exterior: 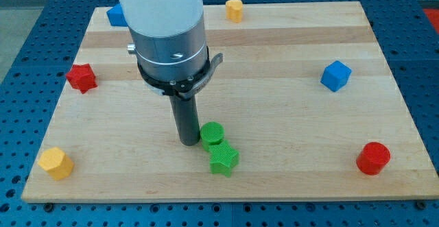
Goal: Push the green circle into the green star
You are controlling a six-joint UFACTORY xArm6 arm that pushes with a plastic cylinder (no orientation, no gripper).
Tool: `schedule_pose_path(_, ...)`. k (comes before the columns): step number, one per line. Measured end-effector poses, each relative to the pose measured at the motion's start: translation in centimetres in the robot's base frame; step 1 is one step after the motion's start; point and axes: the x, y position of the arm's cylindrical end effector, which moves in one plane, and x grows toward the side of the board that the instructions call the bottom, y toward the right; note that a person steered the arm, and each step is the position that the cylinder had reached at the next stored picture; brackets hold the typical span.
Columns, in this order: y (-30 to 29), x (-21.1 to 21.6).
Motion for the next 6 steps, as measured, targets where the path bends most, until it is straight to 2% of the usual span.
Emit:
schedule_pose_path(2, 0.5, -2.3)
schedule_pose_path(6, 5.2, -1.8)
